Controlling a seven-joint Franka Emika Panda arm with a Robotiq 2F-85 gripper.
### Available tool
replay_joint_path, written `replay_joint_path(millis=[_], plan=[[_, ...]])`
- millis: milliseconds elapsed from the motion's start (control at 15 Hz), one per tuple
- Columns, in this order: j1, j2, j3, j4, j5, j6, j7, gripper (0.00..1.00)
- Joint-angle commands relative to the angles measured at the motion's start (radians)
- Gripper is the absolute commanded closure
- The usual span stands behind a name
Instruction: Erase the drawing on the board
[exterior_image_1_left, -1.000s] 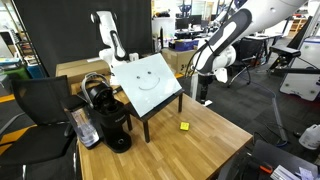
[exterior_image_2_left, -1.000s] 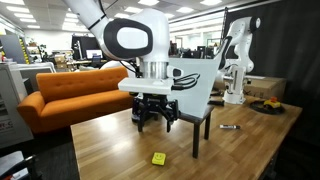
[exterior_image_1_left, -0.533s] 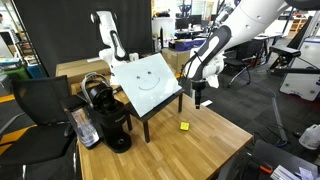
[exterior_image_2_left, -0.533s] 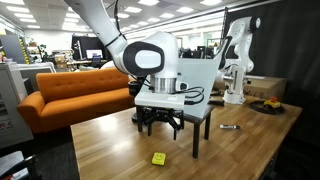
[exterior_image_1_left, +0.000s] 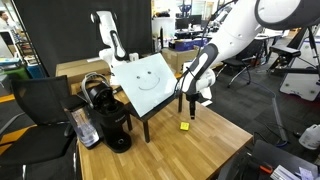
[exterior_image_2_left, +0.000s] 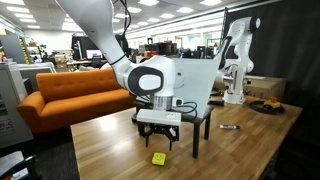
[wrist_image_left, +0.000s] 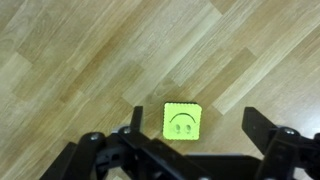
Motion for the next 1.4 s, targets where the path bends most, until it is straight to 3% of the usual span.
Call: replay_joint_path(millis=[0,533,1333], plan=[[-0.027,0.04,0.028,0.014,-0.032,0.039,-0.009,0.0],[-0.037,0.104,0.049,-0.002,-0.059,0.158,-0.004,0.0],[-0.097,0.097,0.117,-0.084,-0.035,0.333,0.02,0.0]])
